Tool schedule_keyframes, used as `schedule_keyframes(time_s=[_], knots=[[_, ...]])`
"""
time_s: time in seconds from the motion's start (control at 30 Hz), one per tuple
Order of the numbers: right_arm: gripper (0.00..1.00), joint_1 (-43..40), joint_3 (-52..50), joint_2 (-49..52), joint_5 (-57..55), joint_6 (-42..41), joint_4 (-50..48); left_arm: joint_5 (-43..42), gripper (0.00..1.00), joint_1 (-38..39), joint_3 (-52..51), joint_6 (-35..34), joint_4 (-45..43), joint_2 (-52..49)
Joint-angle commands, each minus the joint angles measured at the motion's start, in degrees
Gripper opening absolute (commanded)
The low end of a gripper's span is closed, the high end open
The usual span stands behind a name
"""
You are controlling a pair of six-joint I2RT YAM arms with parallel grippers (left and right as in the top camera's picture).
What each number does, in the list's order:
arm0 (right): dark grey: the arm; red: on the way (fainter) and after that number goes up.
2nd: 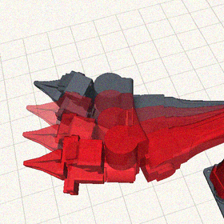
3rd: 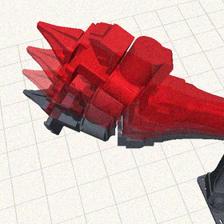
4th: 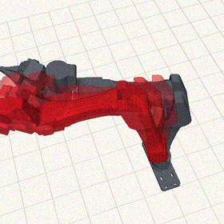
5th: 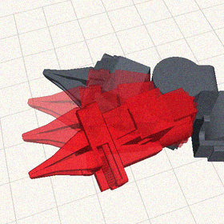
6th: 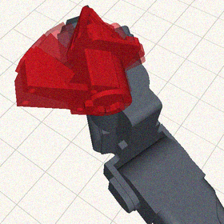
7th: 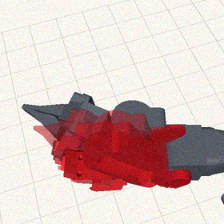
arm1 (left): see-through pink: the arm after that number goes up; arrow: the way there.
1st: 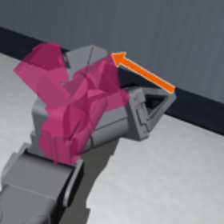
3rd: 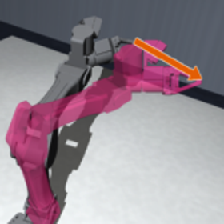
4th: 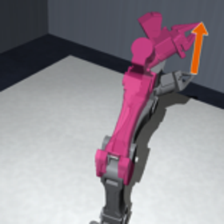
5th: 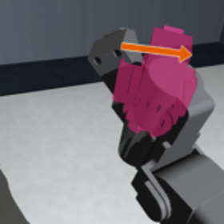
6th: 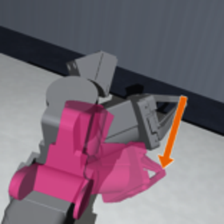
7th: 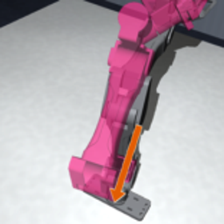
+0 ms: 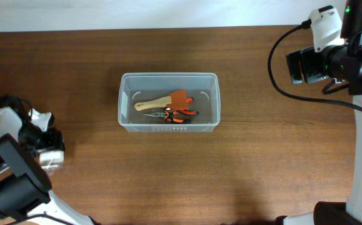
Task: Pack container
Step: 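Lift the bit case and lower it into the container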
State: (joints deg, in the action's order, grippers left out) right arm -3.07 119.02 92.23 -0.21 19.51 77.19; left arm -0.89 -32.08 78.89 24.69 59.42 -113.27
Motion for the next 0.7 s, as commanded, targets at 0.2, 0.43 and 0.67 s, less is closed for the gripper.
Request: schedule_keyframes(time_s=[0.2,0.43,0.67], knots=[[0.99,-0.3,0.0,0.1,-0.5,-0.3,0.0,-3.0,0.02,11.7,25.7,-1.4,12.8,5.6],[0.99,-0.3,0.0,0.1,-0.5,-0.3,0.0,-3.0,0.02,29.7,35.1,9.1,15.3,5.8],[0.98,-0.3,0.0,0.1,-0.5,-0.3,0.1,-2.6,0.02,46.1,35.0,25.3,9.5,4.5]])
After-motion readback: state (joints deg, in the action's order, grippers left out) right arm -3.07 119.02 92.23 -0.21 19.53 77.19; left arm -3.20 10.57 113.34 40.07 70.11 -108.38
